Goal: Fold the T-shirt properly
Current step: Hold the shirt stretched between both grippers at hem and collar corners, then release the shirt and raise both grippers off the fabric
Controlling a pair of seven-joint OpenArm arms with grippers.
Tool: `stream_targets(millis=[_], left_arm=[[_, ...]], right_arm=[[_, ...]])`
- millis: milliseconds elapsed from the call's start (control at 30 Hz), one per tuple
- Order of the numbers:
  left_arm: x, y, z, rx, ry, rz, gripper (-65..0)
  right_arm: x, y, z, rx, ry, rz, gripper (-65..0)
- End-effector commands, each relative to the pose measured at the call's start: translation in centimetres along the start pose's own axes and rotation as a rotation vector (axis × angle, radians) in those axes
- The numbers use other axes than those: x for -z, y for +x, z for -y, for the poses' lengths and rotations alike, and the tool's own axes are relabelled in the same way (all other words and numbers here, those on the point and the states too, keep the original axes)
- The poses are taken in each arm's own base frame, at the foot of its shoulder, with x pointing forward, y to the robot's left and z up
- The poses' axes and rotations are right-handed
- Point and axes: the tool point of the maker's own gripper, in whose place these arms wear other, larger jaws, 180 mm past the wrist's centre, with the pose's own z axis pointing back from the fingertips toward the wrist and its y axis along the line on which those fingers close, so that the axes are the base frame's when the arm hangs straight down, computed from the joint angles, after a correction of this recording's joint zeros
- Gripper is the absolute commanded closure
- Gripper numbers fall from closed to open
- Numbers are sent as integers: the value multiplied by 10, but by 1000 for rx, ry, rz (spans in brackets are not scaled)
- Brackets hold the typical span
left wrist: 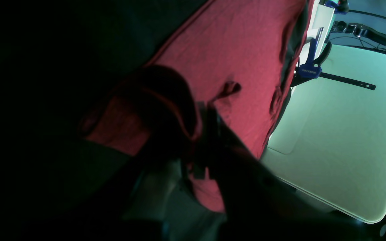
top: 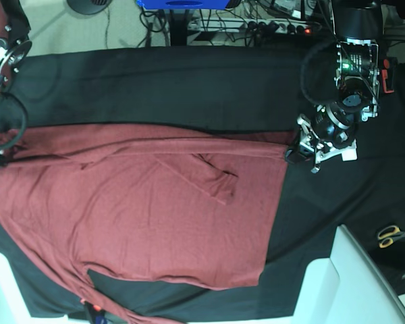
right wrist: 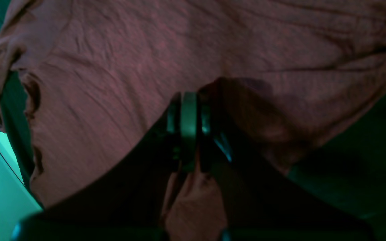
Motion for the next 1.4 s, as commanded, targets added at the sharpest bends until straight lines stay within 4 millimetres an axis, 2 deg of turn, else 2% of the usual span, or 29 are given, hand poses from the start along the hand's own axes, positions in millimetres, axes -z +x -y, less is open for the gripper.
stream_targets(millis=[0,67,200,233,267,333,433,500,600,733,833,967,1033,1167,1233,1267,1300,1367], left_arm=[[-1,7,13,11,-37,13,0],[-1,7,13,11,-37,13,0],[-1,7,13,11,-37,13,0],[0,7,13,12,-36,11,0],[-1,7,13,11,-37,13,0],[-1,8,14,9,-39,16,0],[-1,10,17,15,-47,19,-84],[-1,11,20,18,-52,21,-137],[-1,10,24,22,-61,19,-196],[-2,11,34,39,-85,21,-250],[-2,11,36,40,-89,23,-281],[-2,11,36,38,-89,24,-316],[1,9,43,36,-106,21,-324],[-5,6,64,75,-158,23,-316],[-15,1,56,92,-142,19,-313],[-21,3,45,103,-114,19,-306],[-27,3,32,111,-81,14,-278],[-41,4,7,131,-19,14,-160]], right_arm=[[-6,23,-14,-2,32,50,-36],[-7,23,-14,-1,34,51,-102],[-8,25,-17,-6,46,59,-309],[-8,27,-18,-6,49,69,-342],[-9,31,-21,-8,62,90,-348],[-12,36,-29,-14,110,122,-347],[-19,36,-37,-48,191,137,-347],[-31,39,-47,-123,254,151,-347],[-42,22,-61,-225,319,95,-347],[-52,9,-56,-300,326,64,-347],[-51,-1,-50,-298,319,49,-347],[-50,-5,-47,-298,315,41,-347],[-50,-7,-46,-301,314,33,-347],[-53,-28,-46,-376,315,-54,-345],[-61,-43,-55,-507,336,-64,-326],[-67,-53,-62,-584,356,-62,-293],[-74,-64,-70,-658,380,-60,-252],[-86,-91,-79,-787,417,-82,-174]])
